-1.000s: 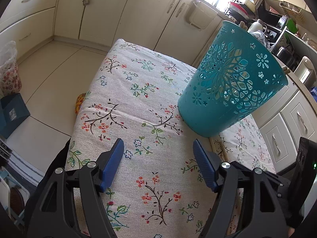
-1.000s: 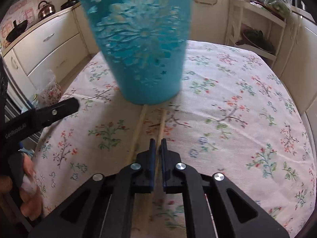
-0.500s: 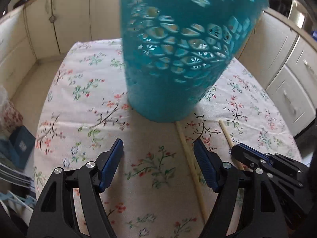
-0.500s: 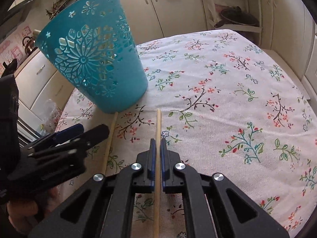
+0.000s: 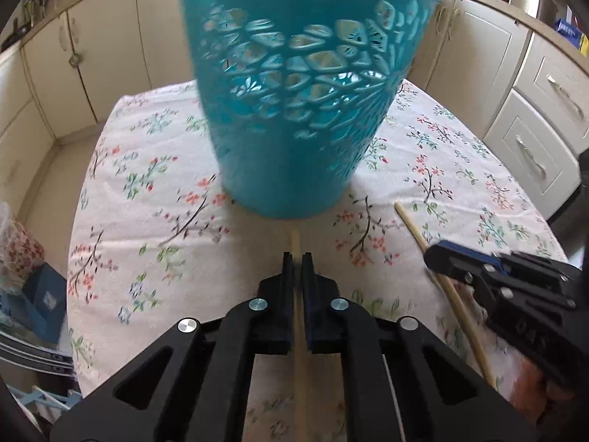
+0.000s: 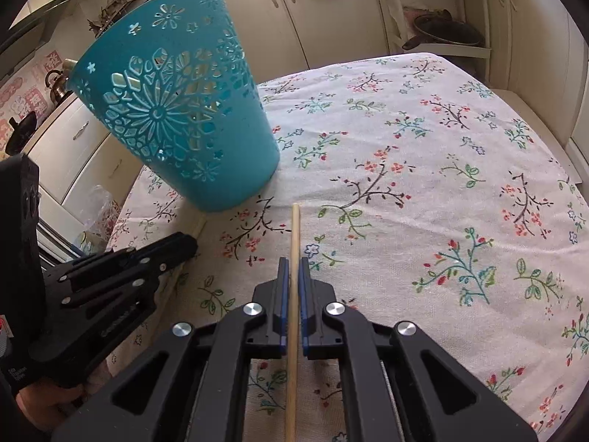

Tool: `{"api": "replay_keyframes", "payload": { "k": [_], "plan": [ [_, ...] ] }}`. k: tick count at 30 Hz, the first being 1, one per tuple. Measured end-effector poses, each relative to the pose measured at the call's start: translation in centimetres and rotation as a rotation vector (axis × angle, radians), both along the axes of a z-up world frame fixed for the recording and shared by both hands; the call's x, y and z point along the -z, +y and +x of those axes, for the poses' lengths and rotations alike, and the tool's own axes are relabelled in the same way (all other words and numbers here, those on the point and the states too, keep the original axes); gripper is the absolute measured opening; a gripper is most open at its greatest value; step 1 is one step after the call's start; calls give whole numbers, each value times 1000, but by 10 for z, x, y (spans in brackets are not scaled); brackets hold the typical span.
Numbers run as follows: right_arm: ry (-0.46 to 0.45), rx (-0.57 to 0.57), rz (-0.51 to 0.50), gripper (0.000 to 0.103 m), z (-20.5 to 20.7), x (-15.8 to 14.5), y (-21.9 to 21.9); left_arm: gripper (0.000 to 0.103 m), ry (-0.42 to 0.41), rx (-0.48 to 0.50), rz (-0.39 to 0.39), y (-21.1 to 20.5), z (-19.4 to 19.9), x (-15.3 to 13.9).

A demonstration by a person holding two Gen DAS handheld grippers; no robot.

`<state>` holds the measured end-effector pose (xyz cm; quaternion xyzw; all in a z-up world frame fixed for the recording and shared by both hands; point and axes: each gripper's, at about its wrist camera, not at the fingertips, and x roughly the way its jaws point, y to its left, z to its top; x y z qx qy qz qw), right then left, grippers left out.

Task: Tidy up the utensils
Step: 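Grasp a wooden stick from the bundle with the left gripper, then lift the stick with the left gripper over the teal basket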

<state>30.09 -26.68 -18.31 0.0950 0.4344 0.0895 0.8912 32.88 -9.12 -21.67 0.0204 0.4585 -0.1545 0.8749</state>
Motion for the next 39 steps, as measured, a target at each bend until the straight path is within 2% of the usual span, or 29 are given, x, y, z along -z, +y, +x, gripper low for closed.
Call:
{"api": "replay_keyframes", "payload": {
  "k": [1,5,8,11,13,15,18,22,26,29,31,36,39],
  "plan": [
    [-5,-6,-3,14,1,0,2,5,6,4,6,1,-1,0],
    [-21,-23,-63,14,2,0,12,6,35,5,26,8,0,-1],
    [-35,-43,-137,12,0,0,21,6,13,31,116,-4,1,-1],
    [-34,-41,-117,11,1,1,17,5,-7,58,164,-14,0,-1],
    [-30,-32,-74,8,1,1,10,4,26,58,109,-7,0,-3],
    [-25,-23,-40,8,3,2,5,4,52,66,19,5,-7,-8],
    [-25,-21,-33,8,5,4,4,4,24,121,-136,28,-31,-33],
    [-26,-19,-44,8,6,4,6,4,-84,183,-354,60,-52,-95],
    [-28,-17,-53,8,2,4,8,4,-271,161,-487,79,-44,-168],
    [-28,-16,-51,8,-1,2,10,4,-402,84,-546,78,-15,-206],
    [-28,-16,-44,8,-1,2,9,4,-453,31,-550,72,4,-216],
    [-25,-15,-19,8,0,2,3,4,-540,-96,-545,59,58,-220],
    [-23,-16,-8,8,1,2,-1,5,-564,-142,-536,53,79,-217]
  ]
}}
